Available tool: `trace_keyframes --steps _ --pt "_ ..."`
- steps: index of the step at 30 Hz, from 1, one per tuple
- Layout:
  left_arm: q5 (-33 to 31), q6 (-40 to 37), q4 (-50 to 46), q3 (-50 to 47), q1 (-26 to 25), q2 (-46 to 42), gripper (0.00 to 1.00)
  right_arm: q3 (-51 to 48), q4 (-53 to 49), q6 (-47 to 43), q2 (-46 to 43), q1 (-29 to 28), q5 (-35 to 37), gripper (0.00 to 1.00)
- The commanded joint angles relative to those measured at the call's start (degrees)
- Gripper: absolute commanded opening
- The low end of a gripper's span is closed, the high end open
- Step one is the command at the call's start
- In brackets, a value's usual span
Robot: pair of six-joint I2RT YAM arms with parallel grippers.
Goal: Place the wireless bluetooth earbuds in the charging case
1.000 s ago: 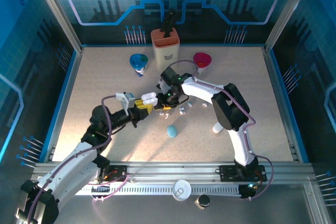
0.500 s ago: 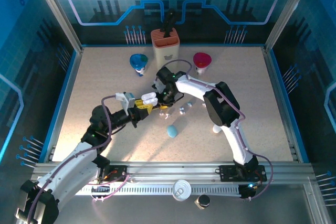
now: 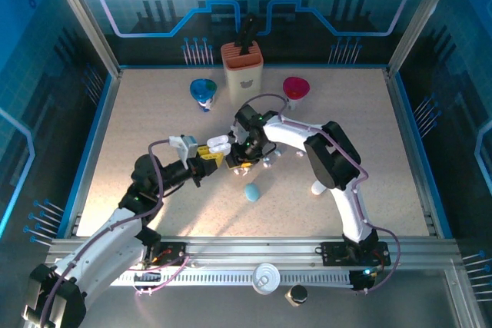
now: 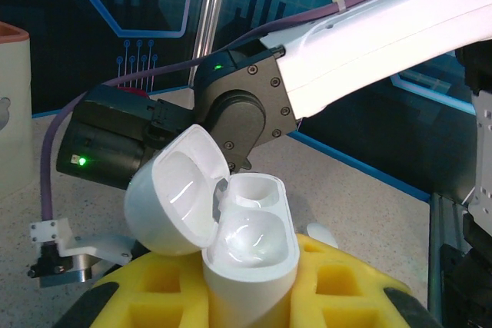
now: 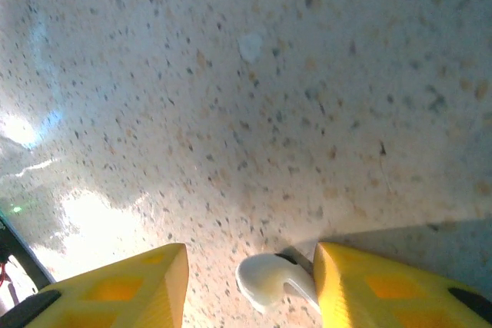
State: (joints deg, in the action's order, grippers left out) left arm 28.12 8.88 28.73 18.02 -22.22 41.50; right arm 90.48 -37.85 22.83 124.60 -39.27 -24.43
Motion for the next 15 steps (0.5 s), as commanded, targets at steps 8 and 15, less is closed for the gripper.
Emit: trace_keyframes --steps 8,15 --pt "-0.53 0.28 0.36 -1.38 0.43 -1.11 0.00 -3.98 -3.54 -0.56 -4.10 -0.85 -2.19 0.42" --pt "-0.93 -0.28 0.10 -1.34 0.42 -1.33 0.00 -2.77 -4.63 -1.51 -6.21 -0.69 -0.40 0.41"
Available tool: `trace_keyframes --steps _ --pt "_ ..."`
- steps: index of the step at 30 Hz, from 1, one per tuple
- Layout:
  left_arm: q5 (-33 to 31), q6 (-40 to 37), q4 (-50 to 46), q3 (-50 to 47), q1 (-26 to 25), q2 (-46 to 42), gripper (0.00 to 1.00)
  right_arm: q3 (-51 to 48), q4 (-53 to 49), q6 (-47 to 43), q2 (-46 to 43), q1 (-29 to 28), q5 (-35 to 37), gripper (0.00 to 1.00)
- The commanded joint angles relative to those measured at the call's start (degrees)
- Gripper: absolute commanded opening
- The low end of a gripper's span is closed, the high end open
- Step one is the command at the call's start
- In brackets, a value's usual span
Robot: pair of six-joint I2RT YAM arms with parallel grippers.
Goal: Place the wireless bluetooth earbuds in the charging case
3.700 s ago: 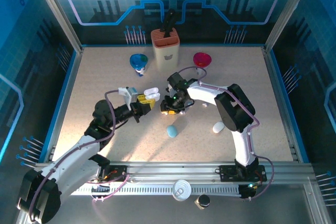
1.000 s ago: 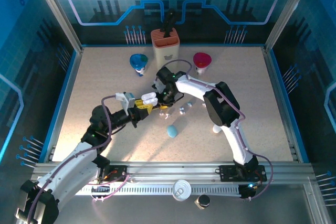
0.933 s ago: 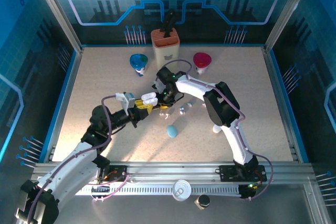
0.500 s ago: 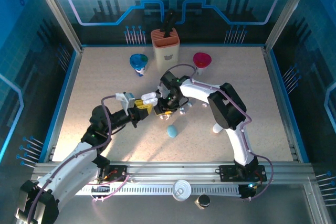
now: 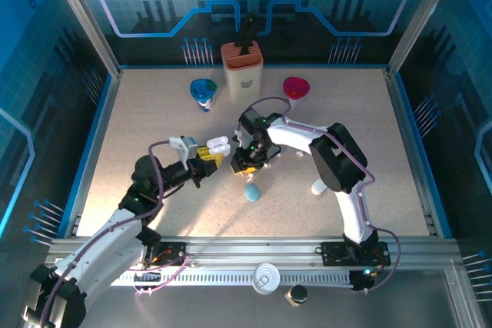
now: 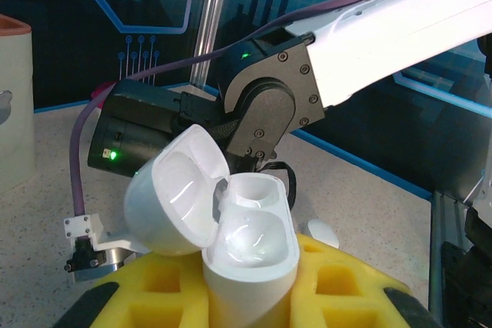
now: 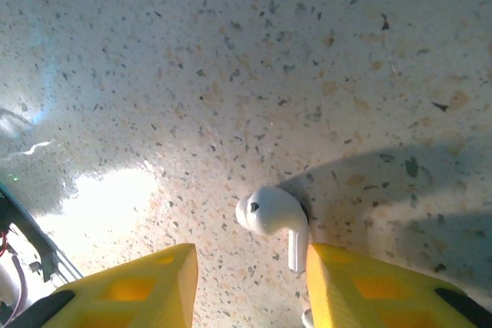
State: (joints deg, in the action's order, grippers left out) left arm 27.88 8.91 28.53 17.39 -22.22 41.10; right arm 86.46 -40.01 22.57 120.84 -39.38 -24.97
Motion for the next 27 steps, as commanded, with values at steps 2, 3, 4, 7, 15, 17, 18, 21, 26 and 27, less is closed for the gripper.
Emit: trace_keyframes --steps 2,3,4,7,15,17,18,21,26,27 --pt "-0.59 -0.46 -0.15 -0.70 0.42 -1.02 0.00 3.07 -3.57 -1.96 -1.89 -0.59 1.01 0.41" --pt "-0.54 -0.63 -0.48 -0.61 0.43 -1.11 0.00 4.27 -4.49 -2.38 -1.31 -0.61 1.31 0.42" --pt "-0.35 -0.75 -0.96 -0.55 0.43 -1.19 0.00 5.65 -5.47 -2.82 -0.56 -0.66 1.62 0.42" --pt "-0.24 -1.24 -2.09 -0.57 0.42 -1.63 0.00 9.42 -7.99 -3.91 1.79 -0.83 2.54 0.42" --pt "-0.10 -1.14 -2.96 -0.78 0.49 -2.67 0.00 16.96 -13.81 -5.43 7.59 -1.47 3.39 0.40" --pt "0.01 -1.14 -2.96 -0.87 0.46 -2.74 0.00 17.63 -14.79 -5.52 8.54 -1.69 3.31 0.38" --pt "-0.09 -1.17 -2.88 -0.95 0.43 -2.72 0.00 17.86 -15.38 -5.60 8.94 -1.84 3.23 0.38" --pt "-0.11 -1.06 -2.45 -1.34 0.49 -2.67 0.00 17.98 -16.58 -5.56 10.17 -2.09 2.74 0.36" --pt "-0.12 -0.71 -1.69 -1.86 0.45 -2.58 0.00 17.17 -16.59 -4.51 11.00 -2.28 4.00 0.32" --pt "-0.18 -0.72 -1.58 -1.95 0.42 -2.61 0.00 17.17 -16.59 -4.24 11.28 -2.28 4.22 0.31"
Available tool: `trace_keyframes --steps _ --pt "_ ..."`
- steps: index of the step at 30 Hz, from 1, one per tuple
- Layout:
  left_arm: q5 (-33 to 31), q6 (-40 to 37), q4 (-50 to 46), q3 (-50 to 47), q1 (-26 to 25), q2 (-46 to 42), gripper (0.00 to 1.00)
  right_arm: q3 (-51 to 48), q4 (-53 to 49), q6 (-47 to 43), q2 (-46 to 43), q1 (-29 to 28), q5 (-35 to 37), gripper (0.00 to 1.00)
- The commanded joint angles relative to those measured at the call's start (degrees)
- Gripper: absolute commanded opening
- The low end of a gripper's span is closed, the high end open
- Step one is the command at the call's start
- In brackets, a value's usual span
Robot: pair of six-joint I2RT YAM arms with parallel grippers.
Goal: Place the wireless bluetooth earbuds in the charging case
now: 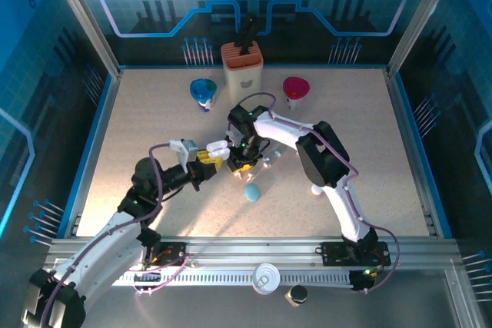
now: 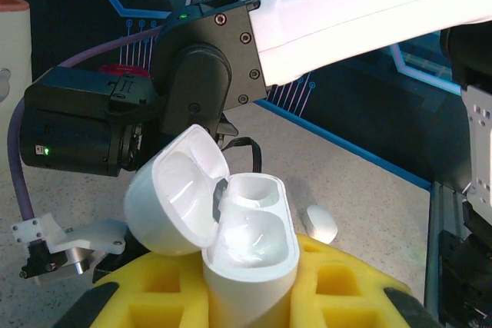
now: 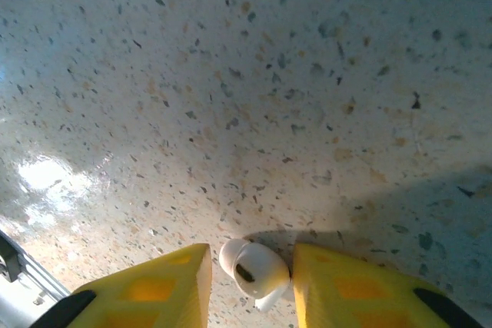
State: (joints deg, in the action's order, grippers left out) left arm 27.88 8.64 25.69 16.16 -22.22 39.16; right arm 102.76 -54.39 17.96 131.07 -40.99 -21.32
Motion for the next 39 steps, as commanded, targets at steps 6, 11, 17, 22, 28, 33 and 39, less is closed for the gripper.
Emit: trace_keyframes --steps 6,11,17,22,28,33,39 --pt "-0.02 -0.29 1.55 -0.98 0.43 -0.66 0.00 0.98 -2.38 2.05 1.74 -0.67 1.73 0.25" --pt "0.00 -0.26 1.55 -1.13 0.42 -0.70 0.00 0.44 -1.91 2.85 1.40 -0.66 2.40 0.20" --pt "-0.91 -0.12 2.34 -1.52 0.42 -0.66 0.00 -3.54 3.97 3.66 -3.14 -0.36 3.58 0.17" --pt "-1.30 0.36 3.57 -1.79 0.47 0.23 0.00 -12.07 15.58 4.95 -11.15 0.90 4.39 0.18" --pt "-0.88 1.21 4.66 -0.97 0.62 2.16 0.00 -24.29 29.70 6.87 -24.37 4.02 6.86 0.18" --pt "2.48 2.09 6.37 0.43 1.42 5.61 0.00 -33.02 38.39 5.96 -36.21 7.23 8.80 0.17" --pt "6.96 3.67 9.24 2.67 2.18 10.10 0.00 -37.76 41.91 2.74 -48.86 9.70 8.03 0.16"
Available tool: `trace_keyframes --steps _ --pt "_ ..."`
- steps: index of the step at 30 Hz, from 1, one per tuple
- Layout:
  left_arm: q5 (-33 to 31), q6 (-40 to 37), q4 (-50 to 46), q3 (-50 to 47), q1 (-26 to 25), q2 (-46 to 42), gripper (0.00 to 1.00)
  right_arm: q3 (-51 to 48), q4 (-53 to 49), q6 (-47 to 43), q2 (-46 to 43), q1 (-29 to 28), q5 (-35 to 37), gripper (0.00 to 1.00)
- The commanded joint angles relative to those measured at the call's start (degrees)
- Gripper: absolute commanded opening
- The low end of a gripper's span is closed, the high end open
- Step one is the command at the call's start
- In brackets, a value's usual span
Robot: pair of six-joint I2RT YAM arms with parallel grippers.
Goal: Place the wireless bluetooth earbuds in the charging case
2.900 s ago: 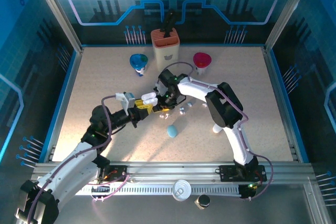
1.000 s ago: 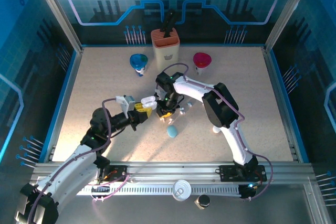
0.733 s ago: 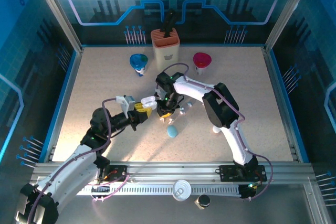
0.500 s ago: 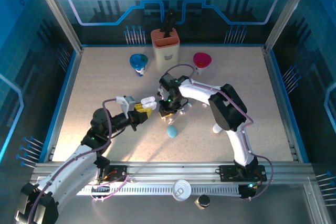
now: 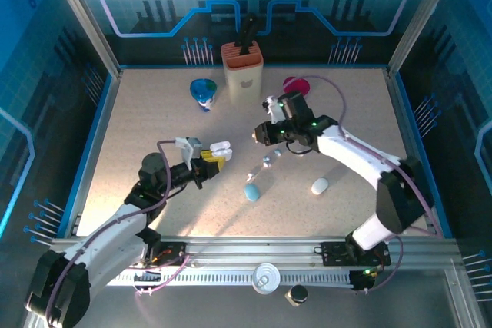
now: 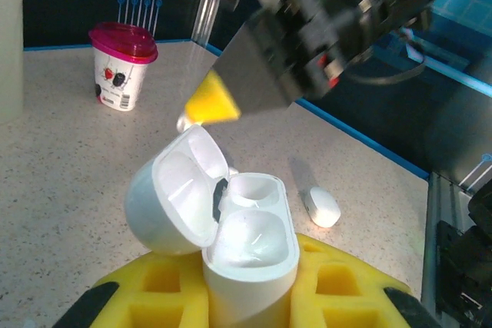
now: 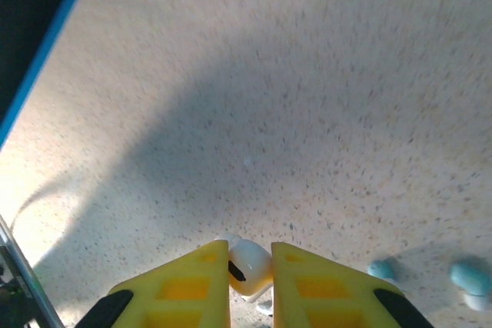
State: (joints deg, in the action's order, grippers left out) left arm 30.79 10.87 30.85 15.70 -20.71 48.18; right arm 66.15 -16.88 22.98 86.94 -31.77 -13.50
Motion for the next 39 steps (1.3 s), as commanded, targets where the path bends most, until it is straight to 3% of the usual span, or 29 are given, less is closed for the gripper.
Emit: trace_keyframes --steps 1,8,14,22,39 --pt "4.55 1.39 4.27 3.51 0.76 1.52 0.00 -1.20 4.27 -2.94 -6.22 0.57 -0.19 0.16" --pt "6.48 -0.40 2.92 6.12 1.02 3.85 0.00 -2.76 7.58 -5.79 -14.46 0.44 -10.51 0.16" --pt "9.50 -0.59 4.86 7.01 1.08 5.76 0.00 -3.03 10.02 -7.44 -15.25 -1.49 -16.28 0.15" --pt "10.75 2.26 10.20 7.30 1.04 8.29 0.00 -0.66 9.63 -9.27 -10.85 -5.97 -16.91 0.15" --pt "11.48 4.37 14.93 7.38 1.09 10.26 0.00 -1.81 10.03 -9.89 -8.58 -6.81 -16.29 0.15"
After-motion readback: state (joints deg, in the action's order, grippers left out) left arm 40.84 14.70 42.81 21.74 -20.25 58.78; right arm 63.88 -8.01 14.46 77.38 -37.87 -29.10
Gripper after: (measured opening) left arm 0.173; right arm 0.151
